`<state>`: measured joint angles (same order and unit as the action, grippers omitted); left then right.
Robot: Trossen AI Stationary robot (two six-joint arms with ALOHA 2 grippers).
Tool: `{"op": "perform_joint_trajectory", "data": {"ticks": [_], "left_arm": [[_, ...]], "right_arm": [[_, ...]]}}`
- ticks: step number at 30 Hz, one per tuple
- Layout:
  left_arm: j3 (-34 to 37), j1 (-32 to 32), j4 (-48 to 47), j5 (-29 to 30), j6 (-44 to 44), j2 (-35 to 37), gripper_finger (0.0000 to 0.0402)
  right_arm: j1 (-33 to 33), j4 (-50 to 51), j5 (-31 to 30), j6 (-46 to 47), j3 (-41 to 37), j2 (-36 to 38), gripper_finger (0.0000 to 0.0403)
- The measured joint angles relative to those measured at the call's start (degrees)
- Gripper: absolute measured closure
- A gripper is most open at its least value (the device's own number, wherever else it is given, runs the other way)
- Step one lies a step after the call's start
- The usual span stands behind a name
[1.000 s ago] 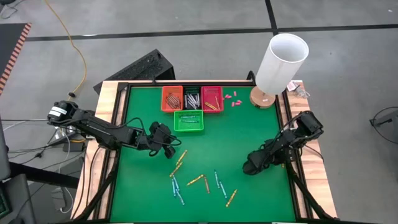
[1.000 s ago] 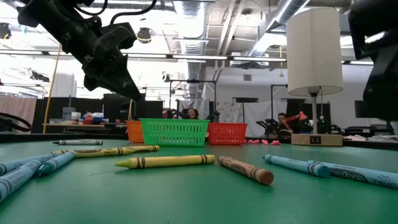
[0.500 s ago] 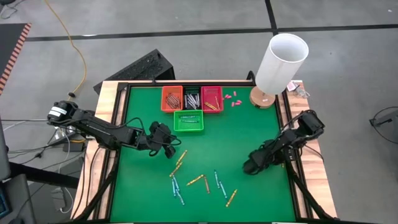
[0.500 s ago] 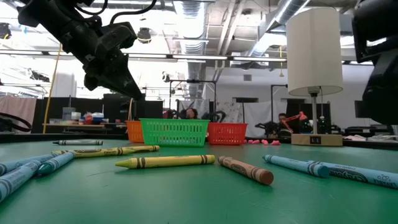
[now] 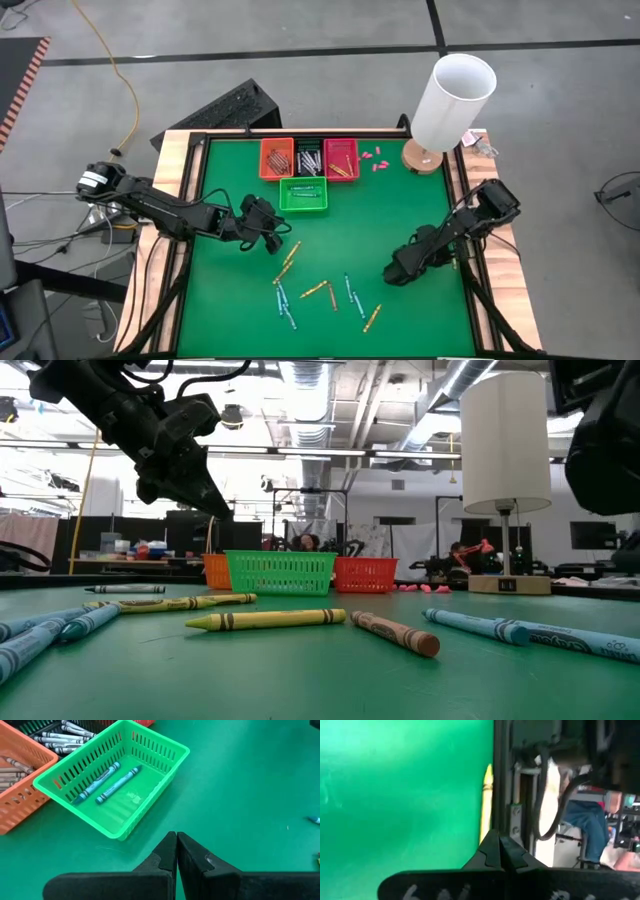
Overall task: Sort crayons
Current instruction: Put a black crayon in the black basket
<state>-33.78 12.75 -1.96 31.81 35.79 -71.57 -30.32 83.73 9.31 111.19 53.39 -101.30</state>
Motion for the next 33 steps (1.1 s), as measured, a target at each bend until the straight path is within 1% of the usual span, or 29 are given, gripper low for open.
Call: {"op": "perform_joint_trajectory", "data": {"ticks": [5, 8, 12, 20, 25, 29, 33], "left_arm": [[0.00, 0.00, 0.00, 0.50, -0.02, 0.00, 0.0401], [0.00, 0.00, -0.02, 0.52, -0.02, 0.00, 0.0401], [0.00, 0.01, -0.02, 0.51, -0.02, 0.00, 0.0401], [-0.01, 0.00, -0.01, 1.03, 0.28, 0.00, 0.0401], [0.00, 0.02, 0.04, 1.03, 0.37, 0.00, 0.0401], [0.00, 0.00, 0.28, 1.69, 0.39, 0.00, 0.0401], [0.00, 0.00, 0.63, 1.68, 0.39, 0.00, 0.0401]], "right_arm": [[-1.64, -2.55, 1.80, 1.93, -2.29, 0.00, 0.0403], [-2.62, -2.75, 4.63, 2.83, -3.94, 0.02, 0.0403], [-4.03, -6.70, 7.80, 3.05, -6.29, 0.02, 0.0403], [-7.25, -15.08, 11.72, 7.67, -10.32, 0.31, 0.0403], [-7.86, -16.81, 11.53, 8.96, -9.80, 0.21, 0.0403], [-7.85, -17.15, 8.10, 8.59, -8.18, 0.07, 0.0403], [-7.81, -16.93, 6.55, 8.56, -6.98, 0.00, 0.0403]]}}
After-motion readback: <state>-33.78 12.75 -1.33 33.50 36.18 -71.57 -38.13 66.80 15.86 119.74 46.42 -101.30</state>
